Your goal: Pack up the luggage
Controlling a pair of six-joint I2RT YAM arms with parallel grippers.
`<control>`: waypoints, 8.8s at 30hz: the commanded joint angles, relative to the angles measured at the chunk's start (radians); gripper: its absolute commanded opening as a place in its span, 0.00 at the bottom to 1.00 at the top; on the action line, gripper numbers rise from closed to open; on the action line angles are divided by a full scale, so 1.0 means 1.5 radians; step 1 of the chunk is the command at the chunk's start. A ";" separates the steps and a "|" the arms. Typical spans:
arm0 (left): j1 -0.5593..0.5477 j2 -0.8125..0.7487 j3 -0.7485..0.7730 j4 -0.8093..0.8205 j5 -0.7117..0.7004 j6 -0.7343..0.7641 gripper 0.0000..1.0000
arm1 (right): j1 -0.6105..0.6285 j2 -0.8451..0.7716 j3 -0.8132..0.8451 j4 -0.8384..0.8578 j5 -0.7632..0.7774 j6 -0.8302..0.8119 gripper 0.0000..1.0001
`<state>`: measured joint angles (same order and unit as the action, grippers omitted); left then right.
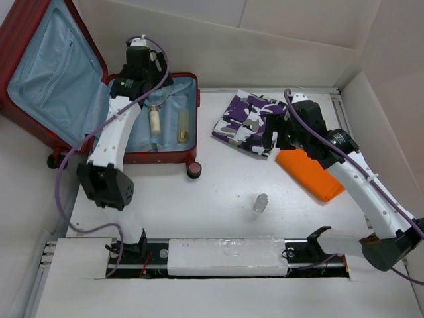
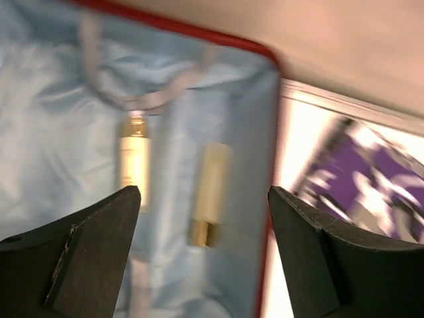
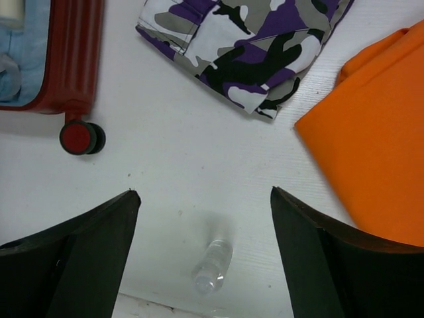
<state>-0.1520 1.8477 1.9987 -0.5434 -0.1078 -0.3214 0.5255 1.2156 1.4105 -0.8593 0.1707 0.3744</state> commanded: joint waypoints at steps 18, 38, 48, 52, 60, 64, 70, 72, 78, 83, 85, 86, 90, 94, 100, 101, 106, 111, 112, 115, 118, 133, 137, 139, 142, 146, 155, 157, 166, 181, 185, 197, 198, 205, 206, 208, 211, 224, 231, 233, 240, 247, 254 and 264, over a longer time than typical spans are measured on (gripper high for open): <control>-0.652 -0.167 -0.333 0.037 0.134 0.040 0.75 | -0.175 -0.042 0.099 -0.056 0.094 0.058 0.88; -0.680 0.018 -0.304 0.092 0.136 0.065 0.72 | -0.191 -0.091 0.026 -0.061 -0.005 0.039 0.88; -0.686 0.031 -0.332 0.092 0.121 0.071 0.32 | -0.197 -0.098 0.019 -0.061 0.008 0.033 0.89; -0.686 0.010 -0.354 0.092 0.084 0.064 0.28 | -0.197 -0.098 0.019 -0.055 0.002 0.027 0.89; -0.601 -0.094 -0.397 0.066 0.013 0.025 0.21 | -0.197 -0.085 0.025 -0.032 -0.031 0.020 0.89; -0.464 -0.165 -0.397 0.048 -0.010 -0.011 0.21 | -0.197 -0.085 0.012 -0.012 -0.046 0.014 0.88; -0.221 -0.239 -0.320 0.048 -0.010 -0.025 0.22 | -0.177 -0.079 -0.021 0.031 -0.100 0.014 0.88; -0.171 -0.232 -0.285 0.021 -0.010 -0.025 0.24 | -0.169 -0.079 -0.040 0.047 -0.117 0.021 0.88; 0.047 -0.159 -0.212 -0.044 -0.024 -0.054 0.24 | -0.141 -0.086 -0.081 0.070 -0.123 0.021 0.87; 0.175 -0.134 -0.262 0.007 -0.016 -0.083 0.24 | -0.117 -0.086 -0.104 0.077 -0.123 0.021 0.86; 0.200 -0.114 -0.262 0.007 -0.023 -0.090 0.24 | -0.111 -0.086 -0.110 0.077 -0.123 0.021 0.86; 0.210 -0.101 -0.250 -0.002 -0.031 -0.090 0.22 | -0.111 -0.092 -0.110 0.077 -0.123 0.021 0.86; 0.216 -0.019 -0.212 -0.052 -0.115 -0.067 0.21 | -0.105 -0.092 -0.110 0.077 -0.101 0.021 0.86; 0.216 0.025 -0.205 -0.052 -0.151 -0.053 0.21 | -0.105 -0.092 -0.110 0.077 -0.101 0.021 0.86; 0.216 0.119 -0.126 -0.071 -0.182 -0.053 0.25 | -0.105 -0.080 -0.097 0.071 -0.094 0.021 0.86; 0.216 0.136 -0.107 -0.071 -0.175 -0.053 0.27 | -0.105 -0.074 -0.097 0.071 -0.094 0.021 0.86; 0.204 0.163 -0.052 -0.055 -0.145 -0.047 0.61 | -0.099 -0.059 -0.075 0.057 -0.088 0.021 0.86; 0.188 0.150 -0.005 -0.039 -0.076 -0.047 0.80 | -0.093 -0.044 -0.062 0.044 -0.076 0.021 0.90; 0.188 0.141 0.004 -0.039 -0.067 -0.047 0.80 | -0.093 -0.044 -0.062 0.044 -0.076 0.021 0.92; 0.188 0.108 0.018 -0.039 -0.046 -0.047 0.81 | -0.086 -0.038 -0.056 0.044 -0.076 0.029 0.92; 0.181 0.061 0.012 -0.032 -0.006 -0.047 0.80 | -0.086 -0.032 -0.050 0.051 -0.070 0.035 0.92; -0.097 -0.146 -0.307 0.037 -0.035 -0.120 0.22 | -0.093 -0.056 -0.051 0.045 -0.026 0.035 0.16; -0.099 -0.184 -0.383 0.095 0.006 -0.137 0.16 | -0.093 -0.070 -0.072 0.045 -0.041 0.035 0.00; -0.151 -0.177 -0.374 0.086 -0.014 -0.150 0.15 | -0.099 -0.070 -0.072 0.038 -0.047 0.035 0.00; -0.182 -0.170 -0.374 0.101 0.004 -0.172 0.15 | -0.099 -0.055 -0.036 0.032 -0.047 0.035 0.00; -0.286 -0.130 -0.350 0.134 0.027 -0.189 0.14 | -0.099 -0.031 -0.001 0.026 -0.054 0.029 0.00; -0.318 -0.091 -0.306 0.137 0.008 -0.218 0.07 | -0.093 -0.016 0.057 -0.016 -0.061 0.035 0.00; -0.292 -0.113 -0.306 0.118 -0.033 -0.224 0.03 | -0.093 -0.016 0.064 -0.025 -0.055 0.035 0.00; 0.051 -0.303 -0.529 0.161 0.053 -0.248 0.01 | -0.079 -0.022 0.036 -0.010 -0.054 0.041 0.00; 0.419 -0.270 -0.566 0.114 0.048 -0.212 0.00 | -0.066 -0.042 -0.073 0.096 -0.138 0.029 0.00; 0.419 -0.203 -0.507 0.096 0.048 -0.200 0.00 | -0.054 -0.049 -0.096 0.116 -0.161 0.029 0.00; 0.381 -0.122 -0.458 0.060 0.040 -0.158 0.00 | -0.048 -0.049 -0.130 0.150 -0.173 0.029 0.00; 0.373 -0.122 -0.464 0.066 0.050 -0.143 0.00 | -0.048 -0.049 -0.130 0.150 -0.173 0.029 0.00; 0.350 -0.105 -0.441 0.073 0.033 -0.125 0.00 | -0.048 -0.035 -0.131 0.157 -0.173 0.035 0.00; 0.350 -0.082 -0.413 0.073 0.043 -0.131 0.00 | -0.048 -0.035 -0.131 0.157 -0.173 0.035 0.00; 0.350 -0.057 -0.389 0.073 0.056 -0.141 0.00 | -0.048 -0.035 -0.124 0.157 -0.173 0.035 0.00; 0.350 -0.013 -0.346 0.073 0.070 -0.154 0.00 | -0.041 -0.035 -0.118 0.142 -0.165 0.035 0.00; 0.320 0.099 -0.200 0.107 0.112 -0.148 0.00 | -0.007 -0.068 -0.124 0.130 -0.137 0.068 0.00; 0.297 0.149 -0.077 0.108 0.166 -0.195 0.00 | 0.047 -0.074 -0.124 0.124 -0.113 0.089 0.00; 0.291 0.155 -0.077 0.092 0.173 -0.195 0.01 | 0.055 -0.074 -0.124 0.116 -0.105 0.095 0.00; 0.291 -0.026 -0.203 0.115 0.076 -0.151 0.07 | 0.073 -0.087 -0.138 0.123 -0.096 0.101 0.00; 0.284 -0.171 -0.360 0.132 0.052 -0.151 0.45 | 0.092 -0.080 -0.138 0.137 -0.097 0.101 0.21; 0.284 -0.214 -0.454 0.133 0.018 -0.128 0.56 | 0.099 -0.074 -0.138 0.157 -0.110 0.089 0.53; 0.284 -0.110 -0.413 0.125 0.024 -0.087 0.50 | 0.105 -0.080 -0.138 0.150 -0.110 0.083 0.53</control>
<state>0.2764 1.6657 1.3254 -0.3634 -0.0696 -0.4839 0.6743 1.1076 1.1957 -0.6792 0.0071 0.5125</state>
